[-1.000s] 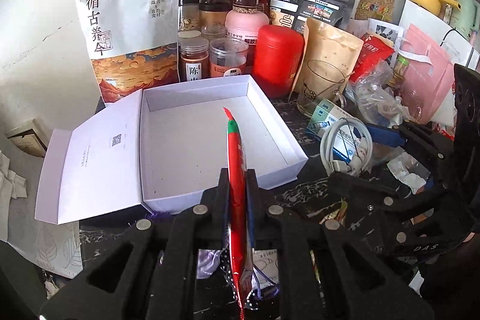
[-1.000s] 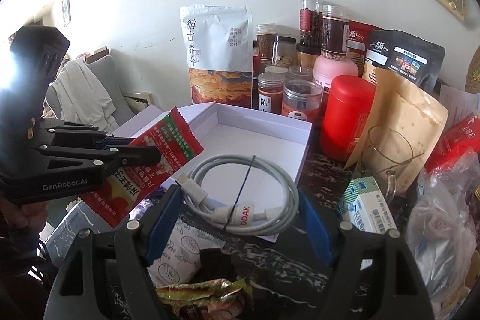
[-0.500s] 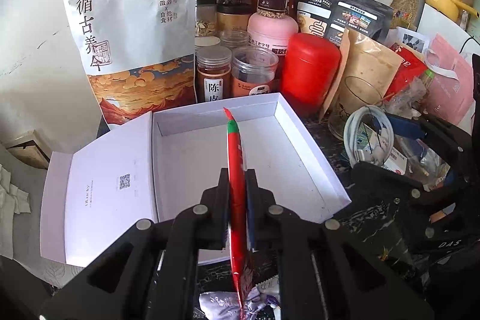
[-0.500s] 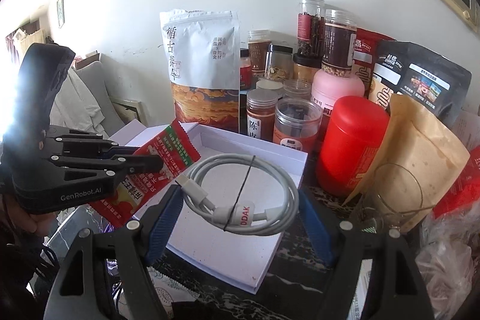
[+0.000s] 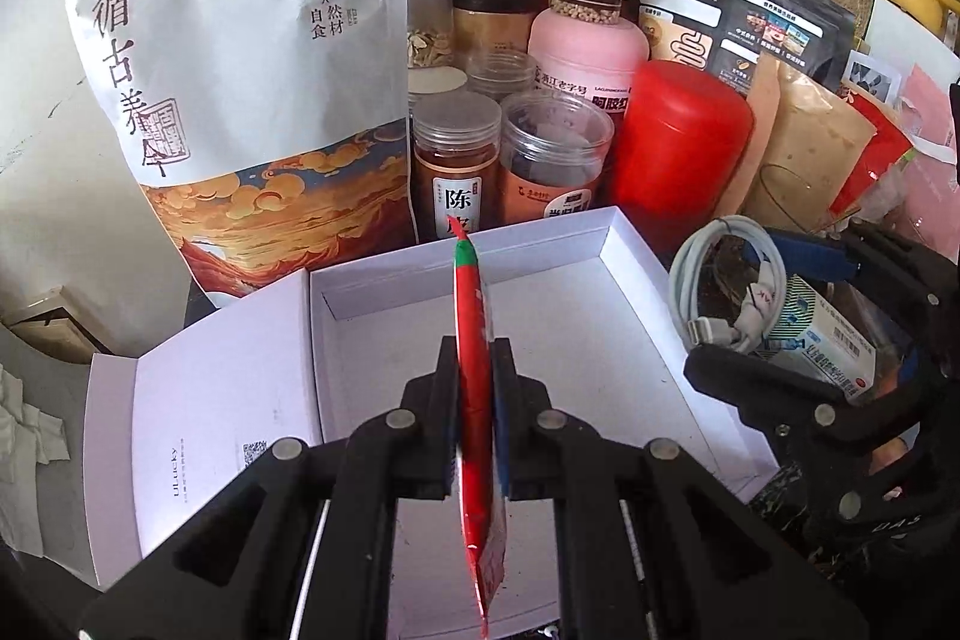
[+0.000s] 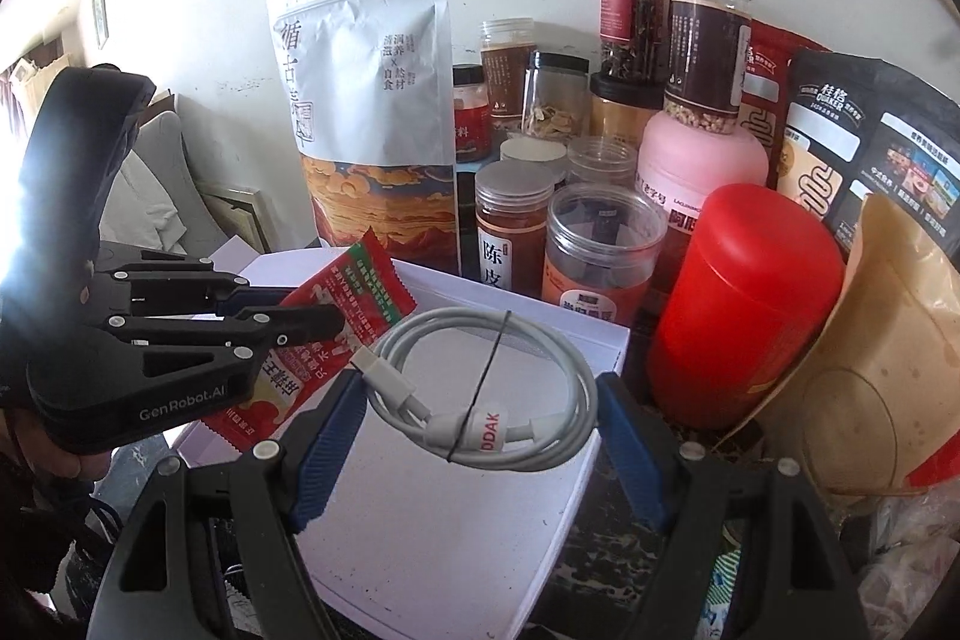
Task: Organize objects
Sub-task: 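Carry red packet with left tool while right tool carries cable to white box, then open left tool to drop packet in box while right tool releases cable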
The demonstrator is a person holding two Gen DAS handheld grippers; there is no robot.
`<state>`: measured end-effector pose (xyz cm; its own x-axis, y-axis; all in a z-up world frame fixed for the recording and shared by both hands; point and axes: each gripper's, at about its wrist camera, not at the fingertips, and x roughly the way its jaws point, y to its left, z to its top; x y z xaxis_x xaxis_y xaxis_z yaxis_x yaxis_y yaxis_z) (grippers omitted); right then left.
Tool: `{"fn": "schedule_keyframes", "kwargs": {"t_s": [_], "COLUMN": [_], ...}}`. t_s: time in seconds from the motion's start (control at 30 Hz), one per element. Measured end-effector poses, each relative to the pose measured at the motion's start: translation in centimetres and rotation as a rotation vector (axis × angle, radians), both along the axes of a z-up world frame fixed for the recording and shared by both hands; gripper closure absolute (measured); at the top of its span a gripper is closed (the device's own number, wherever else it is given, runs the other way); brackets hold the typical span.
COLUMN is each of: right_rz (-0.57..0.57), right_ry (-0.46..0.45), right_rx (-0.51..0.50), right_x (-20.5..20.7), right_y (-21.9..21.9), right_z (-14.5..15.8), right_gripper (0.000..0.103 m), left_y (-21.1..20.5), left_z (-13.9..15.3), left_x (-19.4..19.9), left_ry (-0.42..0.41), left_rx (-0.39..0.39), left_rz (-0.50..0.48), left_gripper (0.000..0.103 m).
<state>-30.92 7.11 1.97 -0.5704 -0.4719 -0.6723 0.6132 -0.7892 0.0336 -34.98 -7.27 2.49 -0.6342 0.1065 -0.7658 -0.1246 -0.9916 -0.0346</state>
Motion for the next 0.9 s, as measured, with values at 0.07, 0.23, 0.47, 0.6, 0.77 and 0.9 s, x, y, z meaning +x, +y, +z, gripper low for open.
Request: {"fn": "schedule_keyframes", "kwargs": {"t_s": [0.07,0.23,0.47,0.6,0.77,0.9], "right_rz": [-0.005,-0.03,-0.052,-0.063,-0.095,-0.103], "right_ry": [-0.009,-0.025,-0.043,-0.044,-0.022,-0.017], "right_rx": [0.012,0.05,0.091,0.122,0.165,0.169], "right_x": [-0.8,-2.2,-3.3,-3.3,-3.0,-2.5], "right_y": [-0.2,-0.6,-1.0,-1.1,-1.0,-1.0], "right_z": [-0.6,-1.9,-3.1,-3.2,-2.8,-2.3], "right_gripper": [0.025,0.025,0.025,0.025,0.021,0.019], "left_y": [-0.1,-0.3,-0.4,-0.6,-1.5,-2.0], "left_z": [-0.6,-2.4,-3.9,-4.1,-3.8,-3.1], "left_x": [-0.7,-2.4,-3.6,-3.9,-4.3,-4.0], "left_ry": [-0.013,-0.051,-0.083,-0.098,-0.106,-0.091], "left_rx": [0.001,-0.008,-0.022,-0.014,-0.017,-0.025], "left_rz": [0.003,0.004,0.018,0.042,0.094,0.115], "left_gripper": [0.094,0.094,0.094,0.093,0.064,0.059]}}
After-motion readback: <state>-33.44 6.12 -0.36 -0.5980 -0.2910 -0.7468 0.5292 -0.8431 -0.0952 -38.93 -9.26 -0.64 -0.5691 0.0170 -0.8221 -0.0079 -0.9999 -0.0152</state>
